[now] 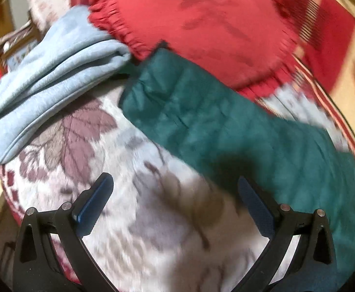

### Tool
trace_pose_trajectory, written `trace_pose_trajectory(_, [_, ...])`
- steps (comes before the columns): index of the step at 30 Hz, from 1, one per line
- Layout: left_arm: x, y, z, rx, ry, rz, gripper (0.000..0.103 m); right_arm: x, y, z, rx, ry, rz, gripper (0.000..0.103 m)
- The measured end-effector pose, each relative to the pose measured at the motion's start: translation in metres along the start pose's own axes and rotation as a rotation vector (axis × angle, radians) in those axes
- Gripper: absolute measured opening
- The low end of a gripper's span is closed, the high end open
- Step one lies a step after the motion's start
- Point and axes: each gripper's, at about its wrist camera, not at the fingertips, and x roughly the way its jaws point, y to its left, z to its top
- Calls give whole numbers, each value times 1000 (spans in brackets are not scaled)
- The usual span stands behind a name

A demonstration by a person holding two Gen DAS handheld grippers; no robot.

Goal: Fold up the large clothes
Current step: 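Move the left tool to the cuff of the sleeve beside the heart pillow, then close the left gripper on the teal sleeve cuff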

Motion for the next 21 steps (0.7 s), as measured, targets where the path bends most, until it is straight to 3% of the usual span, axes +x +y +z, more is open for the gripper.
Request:
trace_pose_trajectory(9, [50,32,43,-102,-68,81,103,-5,-11,1,35,-20,-4,103])
trace_pose_trajectory(15, [81,25,55,-51,-56,95,103,1,-16,2,70,-2,22,103])
trace_pose_trajectory(17, [95,27,57,-57,-16,73,102,0,-16,3,69,-3,16,103])
trace_pose_trajectory(19, [102,32,59,-80,-6,60,98,0,-18,4,72,-6,9,103])
trace_pose_trajectory(21, [100,33,61,-80,-46,53,88,2,-21,4,81,-5,4,103])
